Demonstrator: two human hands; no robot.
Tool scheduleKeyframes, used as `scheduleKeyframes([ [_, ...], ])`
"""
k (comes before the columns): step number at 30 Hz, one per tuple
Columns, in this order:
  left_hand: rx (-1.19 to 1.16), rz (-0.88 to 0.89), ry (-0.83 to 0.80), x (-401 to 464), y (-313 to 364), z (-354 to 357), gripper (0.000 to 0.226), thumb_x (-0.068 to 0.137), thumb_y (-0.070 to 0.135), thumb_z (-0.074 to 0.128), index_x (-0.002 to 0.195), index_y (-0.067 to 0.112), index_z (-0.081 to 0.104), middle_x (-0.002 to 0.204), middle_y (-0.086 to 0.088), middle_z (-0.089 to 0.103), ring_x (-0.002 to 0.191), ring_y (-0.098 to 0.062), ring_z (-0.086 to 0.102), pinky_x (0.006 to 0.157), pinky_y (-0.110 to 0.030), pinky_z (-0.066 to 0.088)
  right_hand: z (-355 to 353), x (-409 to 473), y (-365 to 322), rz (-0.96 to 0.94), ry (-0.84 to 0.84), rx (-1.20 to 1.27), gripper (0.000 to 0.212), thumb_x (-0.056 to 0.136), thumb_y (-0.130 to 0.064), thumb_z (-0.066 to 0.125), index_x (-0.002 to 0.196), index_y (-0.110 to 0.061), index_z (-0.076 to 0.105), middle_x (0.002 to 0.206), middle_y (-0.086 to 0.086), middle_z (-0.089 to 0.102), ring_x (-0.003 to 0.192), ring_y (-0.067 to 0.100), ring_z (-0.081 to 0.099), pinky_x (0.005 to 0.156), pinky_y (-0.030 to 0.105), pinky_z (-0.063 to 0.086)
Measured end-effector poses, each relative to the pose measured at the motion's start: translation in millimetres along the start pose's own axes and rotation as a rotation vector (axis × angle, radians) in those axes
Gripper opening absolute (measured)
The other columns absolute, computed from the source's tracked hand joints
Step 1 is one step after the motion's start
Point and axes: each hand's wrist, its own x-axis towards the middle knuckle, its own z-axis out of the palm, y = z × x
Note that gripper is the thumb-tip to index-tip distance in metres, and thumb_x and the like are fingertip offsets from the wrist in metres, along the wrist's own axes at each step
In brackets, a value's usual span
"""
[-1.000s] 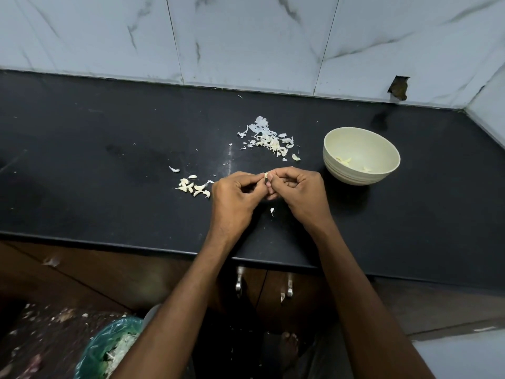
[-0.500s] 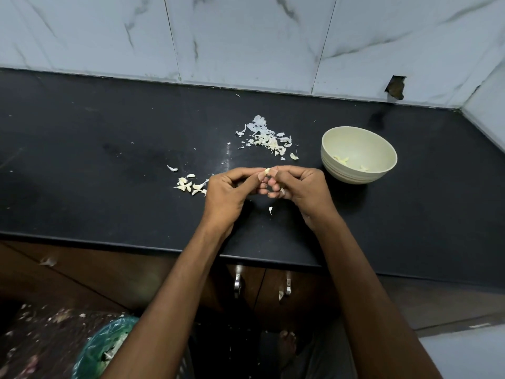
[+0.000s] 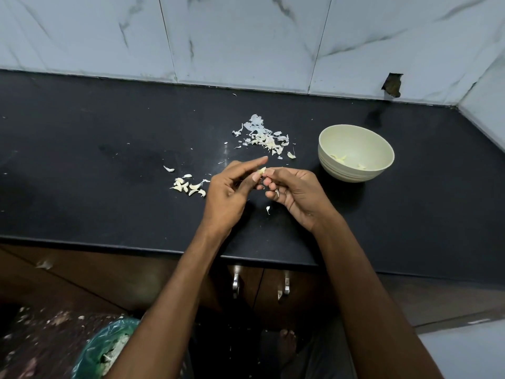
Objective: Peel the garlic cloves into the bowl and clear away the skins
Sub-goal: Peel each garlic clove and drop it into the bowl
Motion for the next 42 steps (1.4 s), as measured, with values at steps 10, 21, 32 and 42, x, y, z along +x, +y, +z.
scheduleKeyframes([
  [10, 0.026, -0.01, -0.013, 1, -3, 2, 0.019, 0.099, 0.005, 0.067, 0.113, 0.015, 0.076, 0.108, -0.011, 0.071, 0.104, -0.033, 0.07, 0.099, -0.055, 0.055, 1, 1, 2, -0.016, 0.009, -0.031, 0.019, 0.098, -0.002, 0.063, 0.084, 0.002, 0.076, 0.067, 0.007, 0.065, 0.067, 0.016, 0.068, 0.06, 0.02, 0.057],
  [21, -0.084, -0.073, 0.137, 1, 1, 3, 0.01, 0.092, -0.004, 0.072, 0.102, -0.001, 0.072, 0.095, -0.017, 0.075, 0.085, -0.025, 0.073, 0.083, -0.038, 0.061, 2, 1, 4, -0.033, 0.053, -0.001, 0.015, 0.097, -0.001, 0.063, 0.088, 0.003, 0.075, 0.069, 0.008, 0.065, 0.06, 0.01, 0.067, 0.061, 0.019, 0.058],
  [32, -0.268, -0.213, 0.271, 6, 0, 1, 0.008, 0.096, -0.001, 0.067, 0.094, 0.003, 0.073, 0.079, -0.012, 0.075, 0.07, -0.018, 0.07, 0.066, -0.025, 0.059, -7, 11, 22, -0.463, 0.348, -0.599, 0.009, 0.088, -0.016, 0.083, 0.084, -0.011, 0.077, 0.072, 0.001, 0.073, 0.063, 0.012, 0.067, 0.066, 0.029, 0.058],
  [42, -0.247, -0.279, 0.218, 6, -4, 2, 0.011, 0.1, 0.006, 0.066, 0.098, -0.005, 0.069, 0.07, -0.01, 0.067, 0.058, -0.016, 0.057, 0.057, -0.025, 0.051, -4, 5, 22, -0.569, 0.103, -0.695, 0.033, 0.091, 0.001, 0.064, 0.117, -0.016, 0.076, 0.109, -0.003, 0.076, 0.089, 0.014, 0.075, 0.078, 0.03, 0.057],
])
